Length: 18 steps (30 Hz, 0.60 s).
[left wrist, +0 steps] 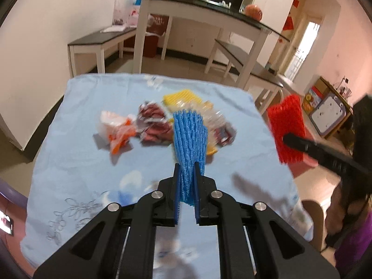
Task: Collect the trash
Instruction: 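Carry both foam nets over the pink bucket and open both grippers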
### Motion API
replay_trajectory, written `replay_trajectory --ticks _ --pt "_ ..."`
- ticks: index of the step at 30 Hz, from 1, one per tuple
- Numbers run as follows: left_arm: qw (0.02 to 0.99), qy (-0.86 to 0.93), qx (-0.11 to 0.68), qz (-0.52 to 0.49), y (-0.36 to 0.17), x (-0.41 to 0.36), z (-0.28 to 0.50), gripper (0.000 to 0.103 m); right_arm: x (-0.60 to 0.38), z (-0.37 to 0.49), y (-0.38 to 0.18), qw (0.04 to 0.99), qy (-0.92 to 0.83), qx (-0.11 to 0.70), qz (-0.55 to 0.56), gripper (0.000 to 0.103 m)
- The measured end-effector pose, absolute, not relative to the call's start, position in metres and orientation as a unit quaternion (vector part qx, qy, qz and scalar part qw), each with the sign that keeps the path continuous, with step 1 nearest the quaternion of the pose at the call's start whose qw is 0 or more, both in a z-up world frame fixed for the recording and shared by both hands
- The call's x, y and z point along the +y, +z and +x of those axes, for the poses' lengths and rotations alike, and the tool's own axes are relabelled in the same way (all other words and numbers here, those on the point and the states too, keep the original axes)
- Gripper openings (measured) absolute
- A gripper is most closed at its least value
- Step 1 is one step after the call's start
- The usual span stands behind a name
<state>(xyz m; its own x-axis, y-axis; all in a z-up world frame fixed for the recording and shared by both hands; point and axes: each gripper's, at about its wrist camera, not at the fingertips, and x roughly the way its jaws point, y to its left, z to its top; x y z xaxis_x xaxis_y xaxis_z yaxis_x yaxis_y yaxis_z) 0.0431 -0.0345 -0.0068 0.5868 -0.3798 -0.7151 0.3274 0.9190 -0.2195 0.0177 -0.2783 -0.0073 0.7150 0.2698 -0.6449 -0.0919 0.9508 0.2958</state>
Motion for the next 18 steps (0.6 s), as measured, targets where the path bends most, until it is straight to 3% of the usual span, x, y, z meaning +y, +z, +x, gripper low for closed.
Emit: replay_trajectory --ticks 11,18 --pt "0.919 -0.135 0.371 -0.012 0.027 -0.081 -0.008 0.009 -0.327 0.0 -0.014 0.922 0.099 0.332 0.174 0.02" --pt "0.922 -0.175 0.346 -0.005 0.039 -0.119 0.001 0.009 -0.352 -0.005 -0.002 0.936 0.055 0.309 0.16 0.02"
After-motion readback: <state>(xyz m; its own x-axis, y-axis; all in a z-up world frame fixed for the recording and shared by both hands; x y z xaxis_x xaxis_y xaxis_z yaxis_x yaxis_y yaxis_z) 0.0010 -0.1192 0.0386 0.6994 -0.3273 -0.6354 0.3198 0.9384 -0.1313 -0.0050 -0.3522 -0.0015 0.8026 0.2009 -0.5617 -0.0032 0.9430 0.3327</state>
